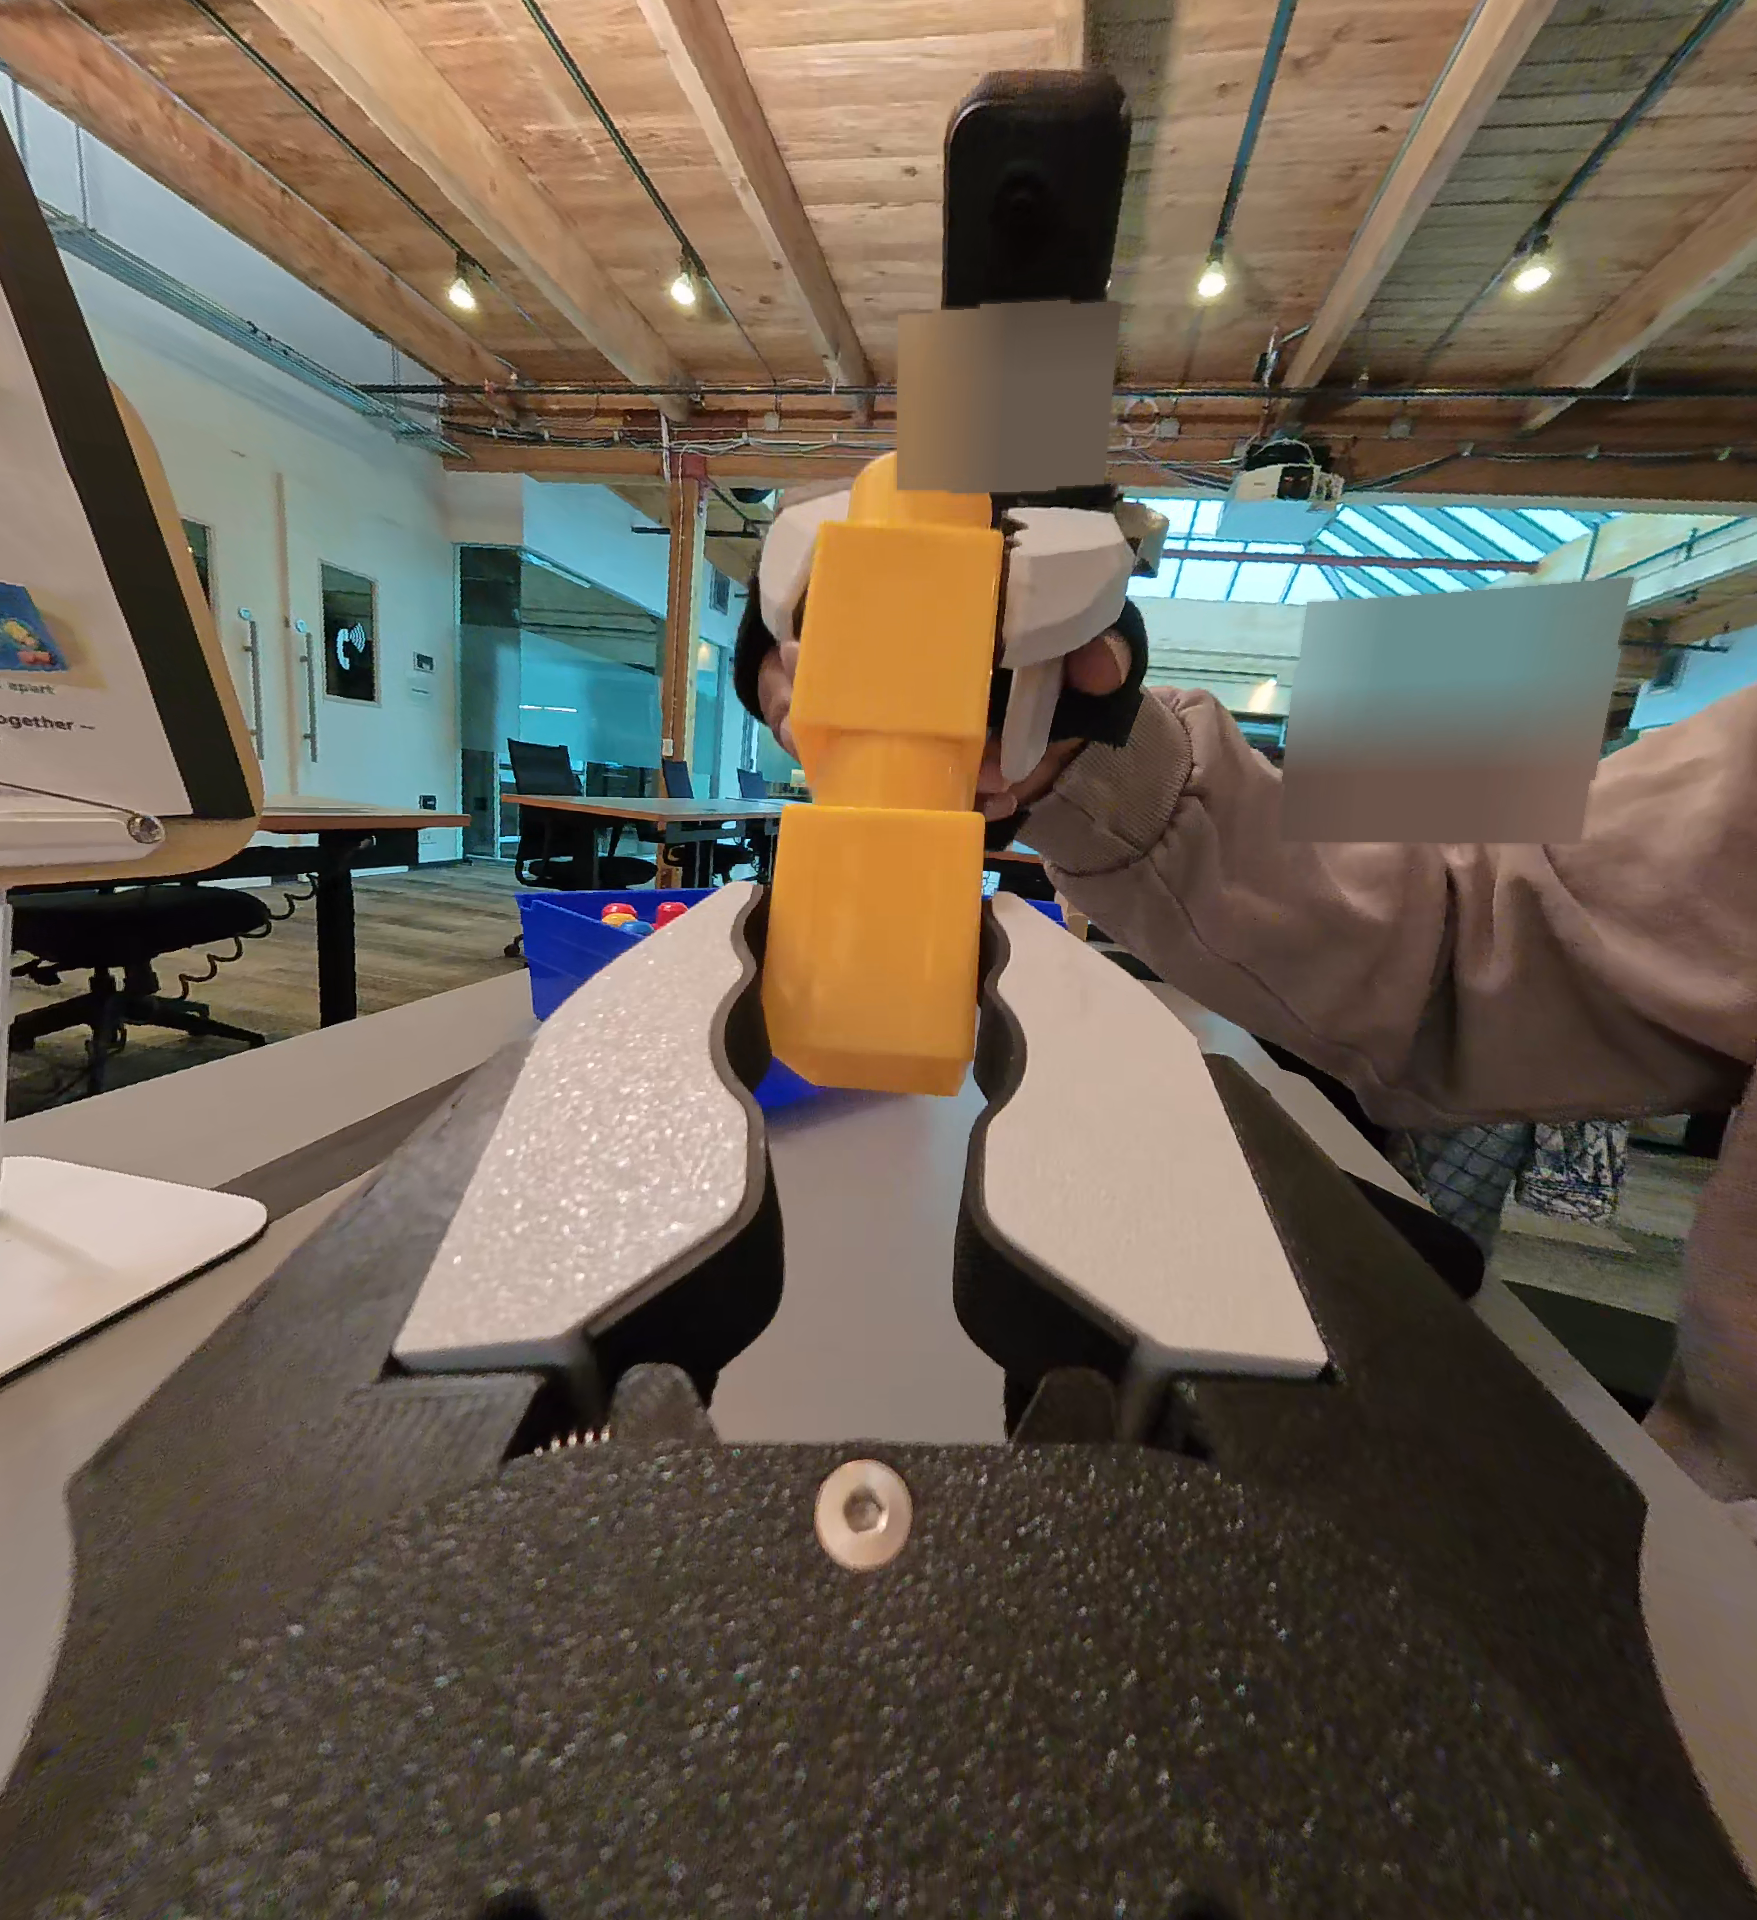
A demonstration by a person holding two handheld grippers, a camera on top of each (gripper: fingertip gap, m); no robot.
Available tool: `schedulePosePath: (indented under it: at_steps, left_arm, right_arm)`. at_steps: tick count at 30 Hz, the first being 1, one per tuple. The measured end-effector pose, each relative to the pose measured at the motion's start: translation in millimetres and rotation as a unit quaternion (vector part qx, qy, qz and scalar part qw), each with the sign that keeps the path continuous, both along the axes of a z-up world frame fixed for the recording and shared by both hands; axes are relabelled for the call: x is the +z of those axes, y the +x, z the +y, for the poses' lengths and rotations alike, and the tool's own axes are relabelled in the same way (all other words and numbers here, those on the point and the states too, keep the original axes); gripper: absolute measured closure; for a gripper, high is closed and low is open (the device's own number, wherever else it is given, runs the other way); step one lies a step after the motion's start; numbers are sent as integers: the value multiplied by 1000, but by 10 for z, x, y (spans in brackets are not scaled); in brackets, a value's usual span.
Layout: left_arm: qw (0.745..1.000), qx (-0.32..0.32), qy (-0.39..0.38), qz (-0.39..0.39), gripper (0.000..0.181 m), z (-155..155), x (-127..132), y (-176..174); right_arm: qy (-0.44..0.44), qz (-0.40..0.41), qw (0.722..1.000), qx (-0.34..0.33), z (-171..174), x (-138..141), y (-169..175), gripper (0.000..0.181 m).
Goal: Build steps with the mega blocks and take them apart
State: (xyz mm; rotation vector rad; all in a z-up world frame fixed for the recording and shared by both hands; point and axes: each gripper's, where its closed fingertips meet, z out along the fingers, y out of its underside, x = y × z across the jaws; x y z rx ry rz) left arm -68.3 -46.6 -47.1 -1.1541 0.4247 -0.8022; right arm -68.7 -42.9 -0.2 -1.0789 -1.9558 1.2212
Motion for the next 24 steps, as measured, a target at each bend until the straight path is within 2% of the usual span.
schedulePosePath:
  at_steps: [12,24]
  left_arm:
    - [1000,2,-13,14,144,5,-20,0]
    - [997,-25,-46,54,145,7,-174,141]
  right_arm:
    - [2,-17,1000,-10,-14,-172,-29,147]
    - [40,-33,999,10,-6,-338,85,146]
